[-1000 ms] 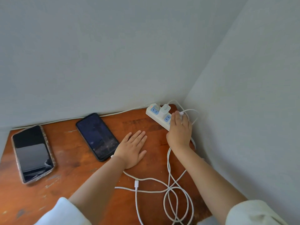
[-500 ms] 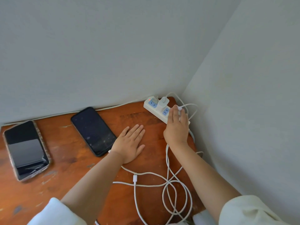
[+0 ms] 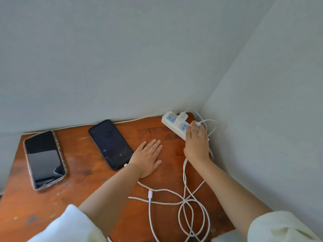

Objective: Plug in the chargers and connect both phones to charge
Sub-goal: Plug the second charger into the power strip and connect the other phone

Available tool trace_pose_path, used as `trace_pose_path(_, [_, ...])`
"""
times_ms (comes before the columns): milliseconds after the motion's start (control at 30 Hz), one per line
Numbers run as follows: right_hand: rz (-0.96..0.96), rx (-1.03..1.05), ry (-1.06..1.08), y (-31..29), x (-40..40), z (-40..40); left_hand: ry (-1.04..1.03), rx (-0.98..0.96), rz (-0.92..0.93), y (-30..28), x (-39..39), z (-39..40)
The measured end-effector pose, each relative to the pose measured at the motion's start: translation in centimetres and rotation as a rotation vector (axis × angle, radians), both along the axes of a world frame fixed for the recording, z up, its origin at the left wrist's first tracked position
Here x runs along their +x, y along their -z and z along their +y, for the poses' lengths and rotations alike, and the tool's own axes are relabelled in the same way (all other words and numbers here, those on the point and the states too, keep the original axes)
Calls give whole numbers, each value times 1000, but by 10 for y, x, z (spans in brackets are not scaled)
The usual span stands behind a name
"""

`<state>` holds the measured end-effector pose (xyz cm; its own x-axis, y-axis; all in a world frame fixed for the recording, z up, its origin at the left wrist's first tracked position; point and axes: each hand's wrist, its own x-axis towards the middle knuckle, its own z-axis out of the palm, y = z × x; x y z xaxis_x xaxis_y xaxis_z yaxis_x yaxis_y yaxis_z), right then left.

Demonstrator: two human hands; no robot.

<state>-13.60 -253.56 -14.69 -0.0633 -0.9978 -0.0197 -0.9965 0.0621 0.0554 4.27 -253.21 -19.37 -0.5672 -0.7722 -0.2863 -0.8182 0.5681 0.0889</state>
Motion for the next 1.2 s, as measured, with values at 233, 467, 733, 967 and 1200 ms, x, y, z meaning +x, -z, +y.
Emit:
trace_pose_path(233, [-525, -78, 91, -20, -44, 57, -67, -95, 105, -8, 31, 33])
trace_pose_path(467, [-589, 123, 9, 15, -17, 160, -107, 6, 225, -6, 79, 97])
trace_pose_path(733, [-212, 206, -20, 24, 42, 209, -71, 107, 140, 0, 128, 125])
trace_pose_path(967, [-394, 11, 16, 6, 115, 204, -64, 133, 171, -4, 164, 129])
trace_pose_path(1200, [-615, 106, 396, 3, 172, 173, 60, 112, 60, -22, 236, 108])
